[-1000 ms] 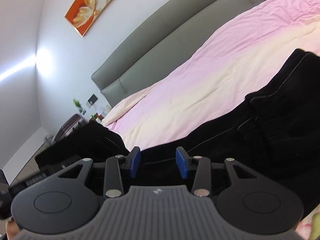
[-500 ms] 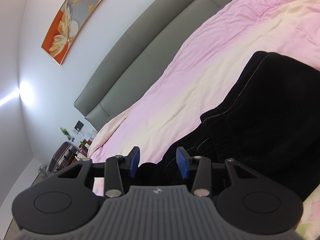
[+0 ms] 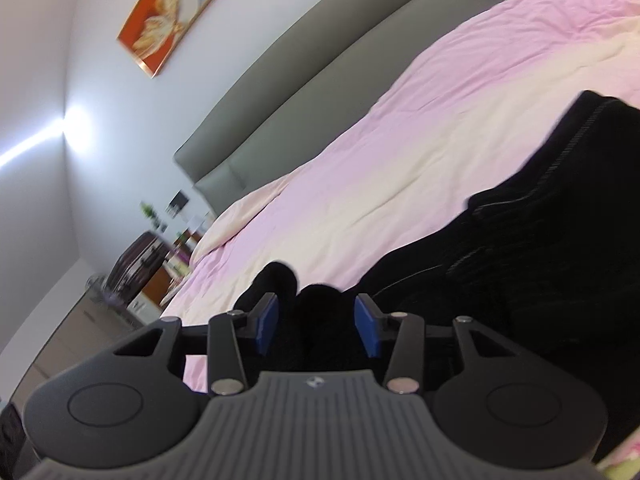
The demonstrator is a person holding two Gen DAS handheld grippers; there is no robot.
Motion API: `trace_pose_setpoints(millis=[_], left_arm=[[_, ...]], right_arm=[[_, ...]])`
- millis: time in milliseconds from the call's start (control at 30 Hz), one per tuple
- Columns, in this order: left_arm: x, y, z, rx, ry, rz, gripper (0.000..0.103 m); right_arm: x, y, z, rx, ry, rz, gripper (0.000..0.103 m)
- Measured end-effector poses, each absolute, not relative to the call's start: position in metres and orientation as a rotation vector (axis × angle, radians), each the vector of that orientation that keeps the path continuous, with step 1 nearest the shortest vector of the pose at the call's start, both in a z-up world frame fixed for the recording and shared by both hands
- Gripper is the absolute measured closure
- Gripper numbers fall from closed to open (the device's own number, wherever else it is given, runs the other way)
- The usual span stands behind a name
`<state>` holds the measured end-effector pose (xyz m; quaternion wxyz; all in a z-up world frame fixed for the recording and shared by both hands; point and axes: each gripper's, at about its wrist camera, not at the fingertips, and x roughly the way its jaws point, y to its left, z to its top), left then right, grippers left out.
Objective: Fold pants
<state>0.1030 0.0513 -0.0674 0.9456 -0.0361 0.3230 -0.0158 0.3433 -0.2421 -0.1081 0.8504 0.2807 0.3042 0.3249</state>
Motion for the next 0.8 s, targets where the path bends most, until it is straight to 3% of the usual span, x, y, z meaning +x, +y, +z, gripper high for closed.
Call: trace_pose_setpoints(millis=[133, 233, 467, 567, 633, 800], left_arm=[[0.100, 0.148, -0.087, -0.625, 0.698, -0.006, 0.009], [0.100, 0.186, -0.110, -0.861, 0.704, 0.009, 0.011], [0.111, 0.196, -0.140, -0.938, 0.790, 0.020, 0.011], [0.119, 0.189, -0.147, -0.940, 0.811, 0.012, 0.011], [0.120, 0.185, -0.147, -0.969, 0.806, -0.004, 0.011], [0.113, 0.177, -0.126, -0.985, 0.713, -0.029, 0.011]], right_arm=[[0.347, -0.208, -0.102, 0.492, 0.663, 0.747, 0.057], [0.357, -0.180, -0.105, 0.412, 0.711, 0.763, 0.057], [0.375, -0.140, -0.145, 0.337, 0.903, 0.842, 0.058], [0.371, -0.135, -0.149, 0.282, 0.925, 0.867, 0.069], [0.376, -0.149, -0.143, 0.385, 0.931, 0.912, 0.086], [0.370, -0.176, -0.105, 0.500, 0.835, 1.016, 0.088]])
